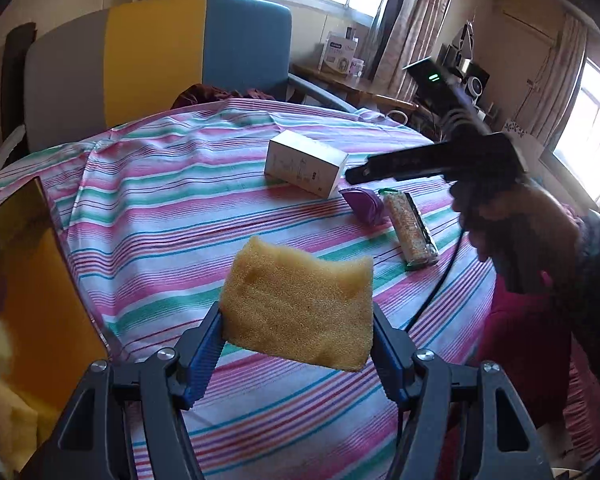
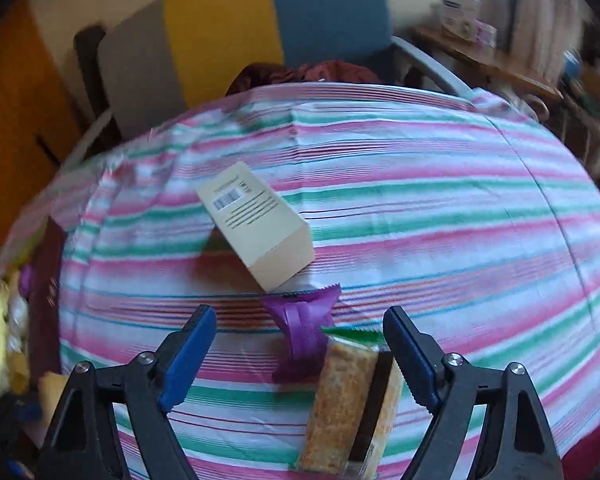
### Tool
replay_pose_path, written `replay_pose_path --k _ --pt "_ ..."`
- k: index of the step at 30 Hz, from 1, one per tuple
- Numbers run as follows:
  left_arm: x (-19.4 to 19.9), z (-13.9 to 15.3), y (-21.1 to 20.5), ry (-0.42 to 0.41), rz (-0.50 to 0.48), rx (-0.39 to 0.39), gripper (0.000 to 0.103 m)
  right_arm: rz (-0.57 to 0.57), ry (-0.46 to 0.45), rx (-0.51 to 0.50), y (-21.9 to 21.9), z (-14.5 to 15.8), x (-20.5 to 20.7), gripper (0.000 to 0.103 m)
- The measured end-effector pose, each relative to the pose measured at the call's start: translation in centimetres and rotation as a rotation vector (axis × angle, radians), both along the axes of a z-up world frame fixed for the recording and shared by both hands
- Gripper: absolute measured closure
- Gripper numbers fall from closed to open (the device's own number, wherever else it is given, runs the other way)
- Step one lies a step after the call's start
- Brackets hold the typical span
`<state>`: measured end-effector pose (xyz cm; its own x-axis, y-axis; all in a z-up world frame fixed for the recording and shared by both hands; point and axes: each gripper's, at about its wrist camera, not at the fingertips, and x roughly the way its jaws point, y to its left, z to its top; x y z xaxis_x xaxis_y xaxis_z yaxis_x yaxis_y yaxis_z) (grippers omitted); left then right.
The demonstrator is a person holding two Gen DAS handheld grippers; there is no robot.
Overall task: Organize objects
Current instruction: 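Grasp the yellow sponge with the left gripper while the right gripper grasps the purple packet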
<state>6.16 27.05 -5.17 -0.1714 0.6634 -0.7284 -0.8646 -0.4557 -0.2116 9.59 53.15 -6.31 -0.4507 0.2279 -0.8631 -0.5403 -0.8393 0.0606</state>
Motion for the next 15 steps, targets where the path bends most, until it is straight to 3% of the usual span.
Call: replay_pose_path --k 4,6,7,11,15 --pt "0.0 0.5 -1.2 -0.014 0.016 0.022 0.035 0.092 -0.195 0.053 -0.2 -2.9 -2.7 0.019" --pt "0.1 0.8 -1.7 -0.013 0.022 0.031 0.034 0.121 -0.266 0.04 -0.6 -4.5 -3.1 0.051" --pt "0.1 0.9 -1.9 -0.015 0.026 0.035 0.035 0.13 -0.253 0.033 -1.1 -4.6 -3.0 0.067" --pt "-0.1 1.1 -2.4 -0.02 0.044 0.044 0.034 0.21 -0.135 -0.05 -3.8 -4.1 -2.7 0.068" --pt "-0.3 1.2 -2.9 -0.016 0.068 0.053 0.034 0.312 -0.111 -0.061 -6.5 -4.4 -3.2 0.067"
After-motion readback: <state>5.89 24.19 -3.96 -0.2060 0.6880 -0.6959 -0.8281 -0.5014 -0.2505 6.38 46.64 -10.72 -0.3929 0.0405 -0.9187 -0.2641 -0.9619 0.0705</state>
